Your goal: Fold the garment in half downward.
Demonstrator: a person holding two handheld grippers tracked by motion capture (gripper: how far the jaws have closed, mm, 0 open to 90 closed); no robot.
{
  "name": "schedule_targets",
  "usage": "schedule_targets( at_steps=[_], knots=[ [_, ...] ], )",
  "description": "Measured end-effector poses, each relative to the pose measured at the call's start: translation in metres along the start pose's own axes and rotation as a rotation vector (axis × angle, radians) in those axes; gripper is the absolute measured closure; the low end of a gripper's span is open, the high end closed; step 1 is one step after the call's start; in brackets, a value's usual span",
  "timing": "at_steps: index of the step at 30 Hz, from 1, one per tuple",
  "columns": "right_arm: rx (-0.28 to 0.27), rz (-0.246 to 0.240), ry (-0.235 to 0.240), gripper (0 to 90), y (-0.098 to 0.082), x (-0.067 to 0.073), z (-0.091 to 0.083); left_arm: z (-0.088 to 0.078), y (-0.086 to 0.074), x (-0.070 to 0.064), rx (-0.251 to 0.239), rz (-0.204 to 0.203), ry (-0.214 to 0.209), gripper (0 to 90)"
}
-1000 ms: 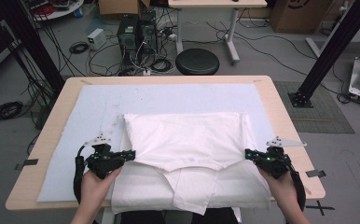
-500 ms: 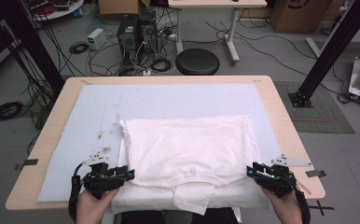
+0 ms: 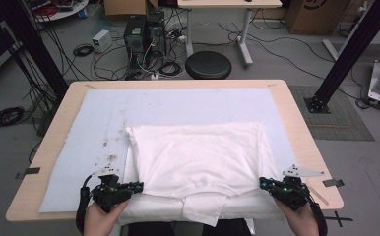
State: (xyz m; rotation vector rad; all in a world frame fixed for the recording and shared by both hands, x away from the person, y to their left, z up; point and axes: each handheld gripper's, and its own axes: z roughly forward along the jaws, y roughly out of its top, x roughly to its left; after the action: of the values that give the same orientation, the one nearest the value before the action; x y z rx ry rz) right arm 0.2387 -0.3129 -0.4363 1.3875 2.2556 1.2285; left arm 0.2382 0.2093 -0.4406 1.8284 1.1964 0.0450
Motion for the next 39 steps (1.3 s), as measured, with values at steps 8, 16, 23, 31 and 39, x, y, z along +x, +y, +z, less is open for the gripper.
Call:
schedule_targets(
  at_steps=[8, 16, 23, 31, 39],
  knots=[
    [-0.037, -0.007, 0.057, 87.7, -0.002, 0.013, -0.026, -0.027, 0.002, -0.012, -0.045, 0.008, -0.058, 84.4],
    [-0.010, -0.013, 0.054, 82.7, -0.023, 0.016, -0.034, -0.027, -0.020, -0.013, 0.028, 0.029, -0.028, 80.0],
    [-0.059, -0.042, -0.069, 71.1, 0.000, -0.009, -0.027, -0.022, 0.016, 0.010, -0.068, 0.072, 0.133, 51.2],
    [-0.111, -0.059, -0.138, 73.4, 0.066, -0.052, 0.013, 0.005, 0.070, 0.043, -0.181, 0.163, 0.223, 51.7],
    [-0.111, -0.027, -0.195, 68.9, 0.104, -0.089, 0.057, 0.046, 0.105, 0.077, -0.162, 0.169, 0.280, 51.8]
  ],
)
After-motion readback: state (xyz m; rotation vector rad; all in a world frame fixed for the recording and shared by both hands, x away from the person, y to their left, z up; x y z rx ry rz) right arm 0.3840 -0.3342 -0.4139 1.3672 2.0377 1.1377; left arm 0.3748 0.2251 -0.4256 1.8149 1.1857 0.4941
